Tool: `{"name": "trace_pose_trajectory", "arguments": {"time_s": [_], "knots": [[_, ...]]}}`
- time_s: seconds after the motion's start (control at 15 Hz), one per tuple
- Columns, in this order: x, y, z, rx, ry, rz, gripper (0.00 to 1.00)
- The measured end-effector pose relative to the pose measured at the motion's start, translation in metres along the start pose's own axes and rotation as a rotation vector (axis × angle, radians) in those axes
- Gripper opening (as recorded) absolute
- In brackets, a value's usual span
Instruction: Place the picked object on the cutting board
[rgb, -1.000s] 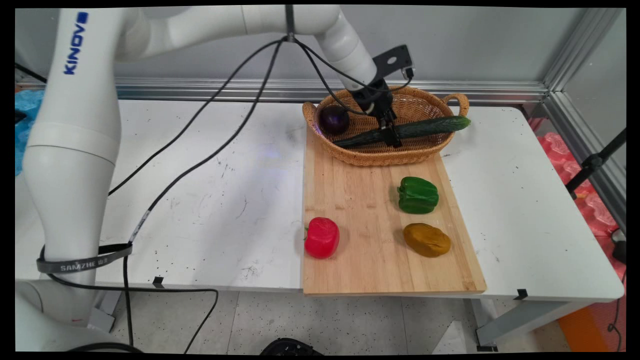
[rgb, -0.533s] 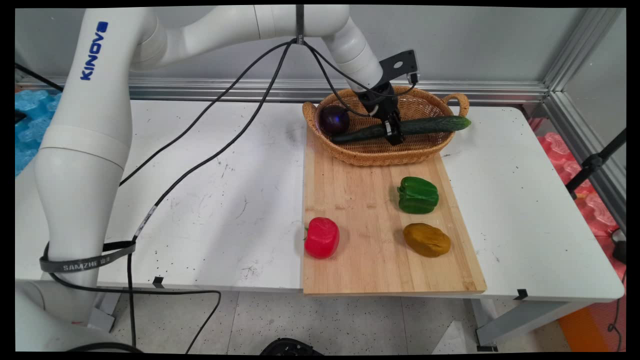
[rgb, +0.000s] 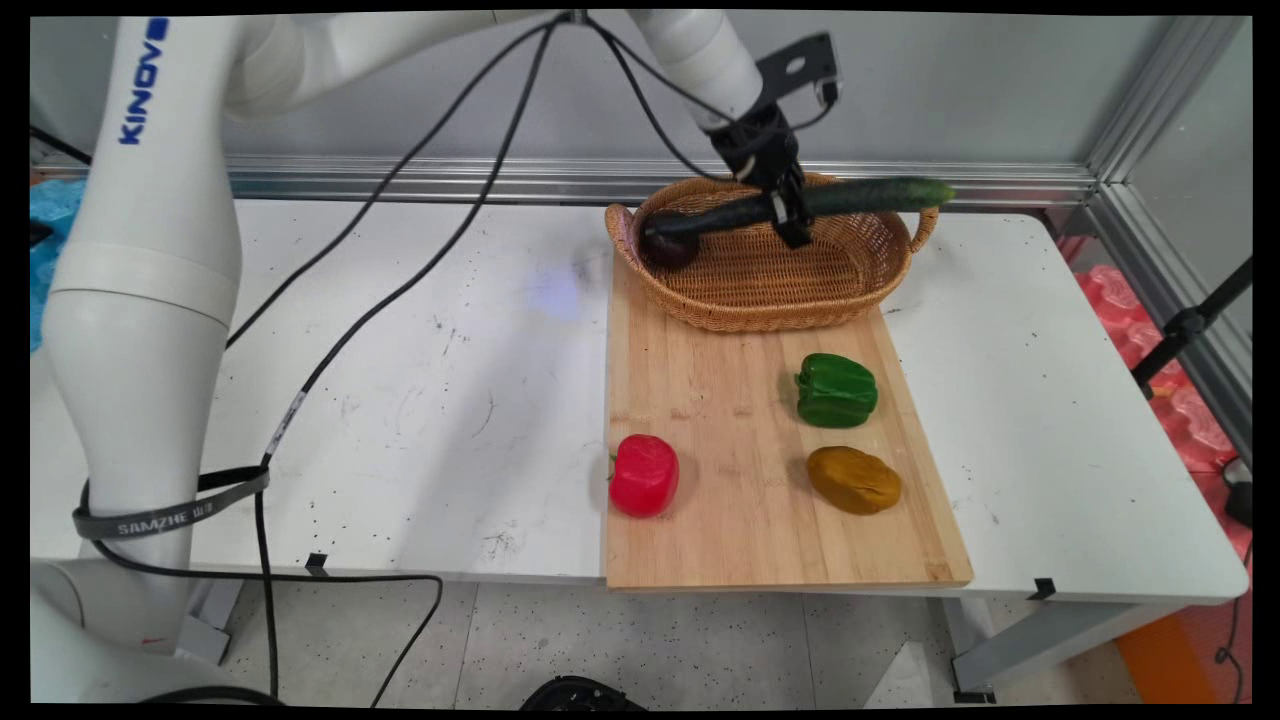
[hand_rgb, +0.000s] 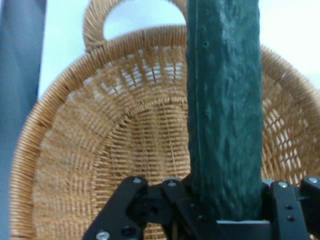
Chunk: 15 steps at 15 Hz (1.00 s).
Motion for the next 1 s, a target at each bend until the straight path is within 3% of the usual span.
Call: {"name": "trace_pose_trajectory", "arguments": {"time_s": [0.27,0.6,1.0], "knots": [[0.023,0.004,-0.040,0.020,0.046,-0.034,0.00],[0.039,0.017,-0.080,0.016,0.068,-0.074,0.00],[0.035,0.056,-0.117,-0.050,0.048,-0.098,0.00]]}}
